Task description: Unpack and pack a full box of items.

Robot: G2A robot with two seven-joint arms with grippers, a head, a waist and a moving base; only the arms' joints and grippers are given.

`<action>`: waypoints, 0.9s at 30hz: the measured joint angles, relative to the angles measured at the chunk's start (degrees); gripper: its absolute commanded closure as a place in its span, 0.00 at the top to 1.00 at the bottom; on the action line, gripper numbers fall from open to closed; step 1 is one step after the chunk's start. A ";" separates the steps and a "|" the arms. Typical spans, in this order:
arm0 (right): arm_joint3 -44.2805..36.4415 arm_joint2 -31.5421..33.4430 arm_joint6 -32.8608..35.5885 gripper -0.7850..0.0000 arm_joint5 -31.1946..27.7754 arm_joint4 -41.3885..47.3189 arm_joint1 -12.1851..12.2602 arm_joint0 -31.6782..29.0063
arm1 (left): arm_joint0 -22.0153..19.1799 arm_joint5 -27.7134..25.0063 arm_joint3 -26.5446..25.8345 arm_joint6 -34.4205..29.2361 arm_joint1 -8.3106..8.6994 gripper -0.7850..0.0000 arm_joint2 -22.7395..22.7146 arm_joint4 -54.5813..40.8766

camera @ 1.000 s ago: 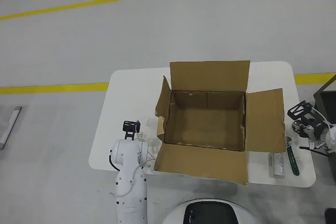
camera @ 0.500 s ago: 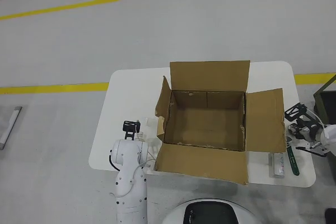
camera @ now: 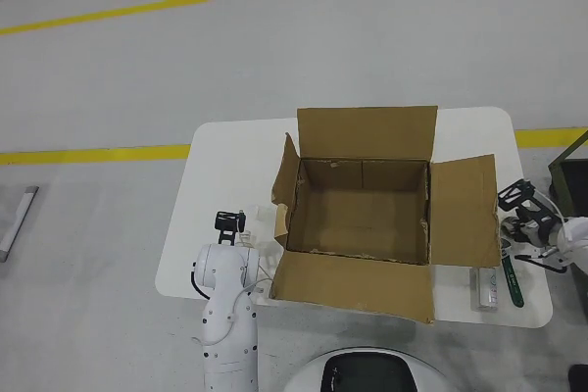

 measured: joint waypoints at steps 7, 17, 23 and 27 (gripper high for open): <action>-1.89 1.49 -1.44 0.49 2.08 2.33 0.45 -1.11 | 0.00 0.00 0.00 0.00 0.00 1.00 0.00 0.00; -6.74 6.58 -14.01 0.00 10.07 13.09 0.31 -4.77 | 0.00 0.00 0.00 0.00 0.00 1.00 0.00 0.00; -9.41 7.56 -30.61 0.00 17.28 16.57 -0.47 -7.70 | 0.00 0.00 0.00 0.00 0.00 1.00 0.00 0.00; -11.98 6.79 -38.79 0.00 22.48 15.02 -0.94 -8.99 | 0.00 0.00 0.00 0.00 0.00 1.00 0.00 0.00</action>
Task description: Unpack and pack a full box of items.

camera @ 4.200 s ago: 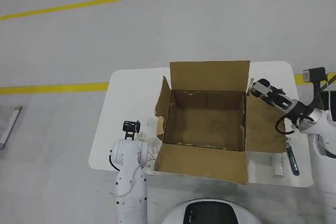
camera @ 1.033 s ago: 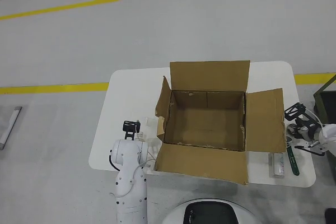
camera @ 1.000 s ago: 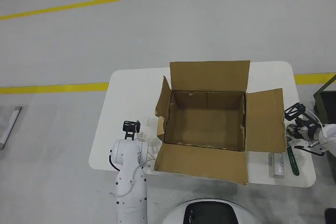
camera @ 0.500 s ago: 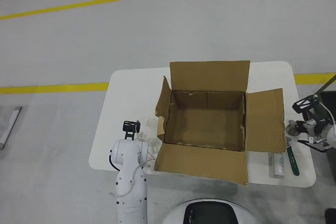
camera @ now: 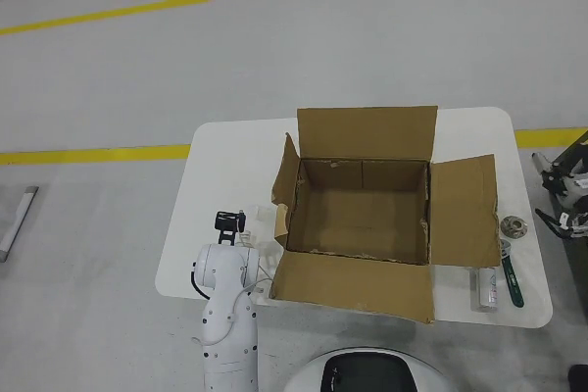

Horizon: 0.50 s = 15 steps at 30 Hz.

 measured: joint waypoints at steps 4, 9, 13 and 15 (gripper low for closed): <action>-1.49 -1.17 -5.53 0.00 7.38 -0.47 -0.61 -0.57 | 0.00 0.00 0.00 0.00 0.00 1.00 0.00 0.00; -2.43 -2.76 -7.25 0.00 11.82 -0.11 -1.04 -0.75 | 0.00 0.00 0.00 0.00 0.00 1.00 0.00 0.00; -2.40 -2.71 -7.19 0.00 11.69 -0.12 -1.03 -0.74 | 0.00 0.00 0.00 0.00 0.00 1.00 0.00 0.00; -2.40 -2.71 -7.19 0.00 11.69 -0.12 -1.02 -0.74 | 0.00 0.00 0.00 0.00 0.00 1.00 0.00 0.00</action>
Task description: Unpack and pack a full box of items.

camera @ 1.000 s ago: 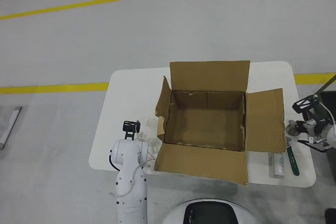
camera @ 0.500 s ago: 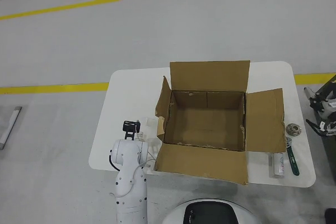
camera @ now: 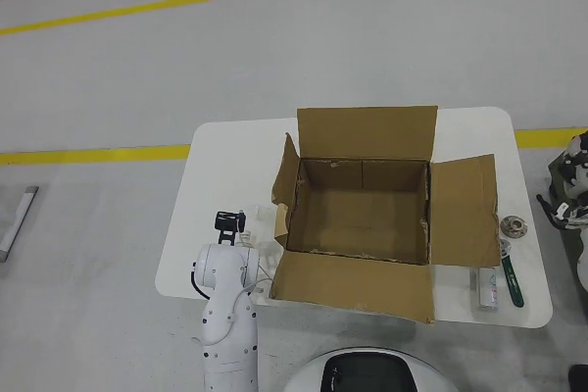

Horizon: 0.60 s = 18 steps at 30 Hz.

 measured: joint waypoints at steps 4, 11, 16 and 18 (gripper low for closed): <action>-0.91 0.29 -0.45 0.00 0.15 0.53 -0.07 -0.77 | 0.00 0.00 0.00 0.00 0.00 1.00 0.00 0.00; -4.52 0.11 -0.69 0.00 -1.10 2.17 -0.16 -0.60 | 0.00 0.00 0.00 0.00 0.00 1.00 0.00 0.00; -4.34 -1.45 -0.73 0.00 -1.74 1.35 -0.23 -0.28 | 0.22 0.14 -0.06 0.41 0.03 1.00 -0.10 -0.07; -4.01 -2.17 -0.68 0.00 -1.94 1.16 -0.28 -0.14 | 0.79 0.05 -0.65 1.93 0.19 1.00 -0.40 -0.33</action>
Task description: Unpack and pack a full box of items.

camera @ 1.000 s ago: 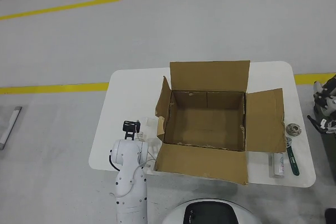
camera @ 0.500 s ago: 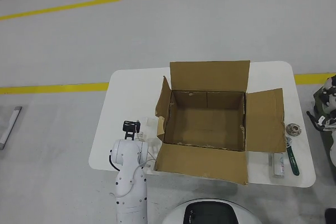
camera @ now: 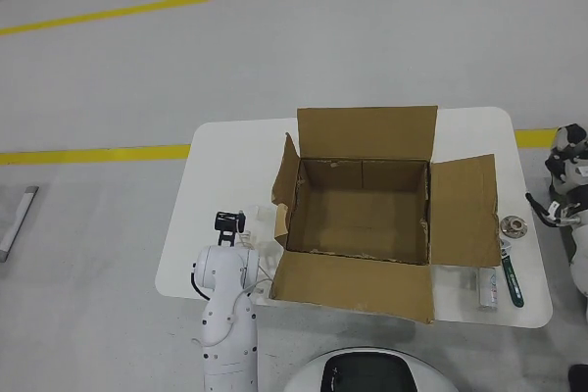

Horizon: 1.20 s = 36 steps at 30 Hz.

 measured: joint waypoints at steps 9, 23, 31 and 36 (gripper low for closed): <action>0.76 -1.05 0.13 0.00 0.31 -1.41 -0.06 0.95 | 1.16 -5.03 -5.33 1.18 0.71 1.00 -0.27 -0.95; -0.42 -2.47 -0.52 0.00 1.48 -3.88 -0.29 -0.08 | 0.17 -10.14 -2.14 0.25 1.98 1.00 -5.92 -13.73; -0.73 -2.86 -0.49 0.00 1.76 -4.43 -0.43 -0.57 | -2.54 -6.80 0.63 -2.16 2.60 1.00 -9.22 -21.49; -0.88 -3.04 -0.26 0.00 1.86 -4.74 -0.49 -0.59 | -4.08 -6.57 1.23 -2.45 3.23 1.00 -10.66 -25.30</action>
